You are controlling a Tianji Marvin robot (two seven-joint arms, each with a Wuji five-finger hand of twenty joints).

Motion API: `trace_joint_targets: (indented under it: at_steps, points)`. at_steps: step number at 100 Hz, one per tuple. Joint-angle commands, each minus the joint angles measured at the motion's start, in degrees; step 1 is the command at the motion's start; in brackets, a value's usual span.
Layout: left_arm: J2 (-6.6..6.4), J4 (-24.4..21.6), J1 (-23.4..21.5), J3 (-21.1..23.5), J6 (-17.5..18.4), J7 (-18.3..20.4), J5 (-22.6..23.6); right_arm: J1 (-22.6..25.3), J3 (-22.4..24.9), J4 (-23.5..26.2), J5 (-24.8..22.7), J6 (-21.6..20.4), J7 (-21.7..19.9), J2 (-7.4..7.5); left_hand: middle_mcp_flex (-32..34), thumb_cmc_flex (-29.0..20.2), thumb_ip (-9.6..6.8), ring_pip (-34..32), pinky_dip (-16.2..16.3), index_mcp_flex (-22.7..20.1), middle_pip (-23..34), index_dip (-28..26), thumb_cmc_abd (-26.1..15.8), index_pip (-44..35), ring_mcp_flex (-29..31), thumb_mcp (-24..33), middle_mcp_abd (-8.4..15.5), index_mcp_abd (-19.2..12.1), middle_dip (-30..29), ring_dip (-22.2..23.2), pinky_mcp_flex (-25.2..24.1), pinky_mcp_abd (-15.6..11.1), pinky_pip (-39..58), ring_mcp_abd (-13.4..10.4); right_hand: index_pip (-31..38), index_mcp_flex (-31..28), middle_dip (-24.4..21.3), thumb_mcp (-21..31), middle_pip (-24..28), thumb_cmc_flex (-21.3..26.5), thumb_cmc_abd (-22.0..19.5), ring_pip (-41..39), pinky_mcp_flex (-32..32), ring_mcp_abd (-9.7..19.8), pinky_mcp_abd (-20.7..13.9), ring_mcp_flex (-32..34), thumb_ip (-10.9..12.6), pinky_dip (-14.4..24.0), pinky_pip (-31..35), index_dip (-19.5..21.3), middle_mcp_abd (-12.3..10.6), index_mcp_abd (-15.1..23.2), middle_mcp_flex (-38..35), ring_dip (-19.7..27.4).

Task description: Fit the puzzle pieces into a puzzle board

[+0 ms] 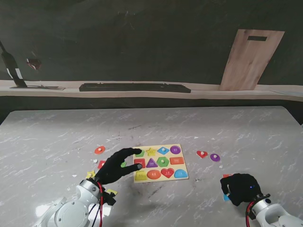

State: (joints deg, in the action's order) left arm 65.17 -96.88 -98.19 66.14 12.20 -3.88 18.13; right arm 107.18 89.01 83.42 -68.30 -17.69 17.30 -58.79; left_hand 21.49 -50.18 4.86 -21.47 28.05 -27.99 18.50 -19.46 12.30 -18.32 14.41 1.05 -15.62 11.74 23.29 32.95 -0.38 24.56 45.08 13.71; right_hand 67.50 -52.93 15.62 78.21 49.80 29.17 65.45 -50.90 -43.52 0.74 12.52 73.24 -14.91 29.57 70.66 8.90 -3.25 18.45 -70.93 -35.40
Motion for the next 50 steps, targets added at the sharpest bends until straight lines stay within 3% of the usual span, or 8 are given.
trace_joint_targets:
  at_steps: [1,29,50]
  points:
    - [0.09,-0.3,-0.2,-0.1,-0.1,0.0,-0.2,0.5,-0.1,0.9,-0.4,0.2,0.0,-0.57,-0.1,-0.8,-1.85,1.3,0.7,-1.0,-1.0,0.9,-1.5,1.1,-0.9,-2.2,0.2,-1.4,-0.6,-0.9,-0.9,-4.8,-0.5,-0.6,3.3,-2.9,-0.4,2.7,0.5,1.5,2.0,-1.7,-1.4,0.9,-0.1,2.4,-0.2,-0.8,1.7,-0.2,3.9,-0.3,-4.0,0.5]
    - [0.09,-0.4,-0.3,0.0,0.0,0.0,-0.2,-0.5,-0.7,5.2,0.5,1.3,-1.2,-1.09,-0.1,-0.8,-1.86,1.3,0.7,-1.1,-1.0,0.9,-1.5,1.1,-0.9,-2.2,0.2,-1.3,-0.6,-0.9,-0.9,-4.8,-0.5,-0.7,3.0,-3.0,-0.5,2.6,0.8,1.4,1.7,-3.1,-2.5,0.7,0.7,2.4,0.7,-0.8,2.2,0.0,4.5,-1.3,-4.3,0.5]
    - [0.1,-0.5,-0.4,0.1,0.3,0.0,-0.4,-5.2,-5.5,5.6,3.0,5.2,-3.4,-1.48,0.0,-0.9,-1.86,1.3,0.7,-1.2,-1.0,0.9,-1.5,1.0,-0.8,-2.2,0.2,-1.3,-0.6,-0.9,-0.9,-4.7,-0.5,-0.6,2.5,-3.2,-0.6,2.3,1.0,1.5,1.1,-4.2,-2.9,0.1,1.6,2.4,1.5,-0.7,2.9,0.3,5.5,-2.8,-4.4,0.2]
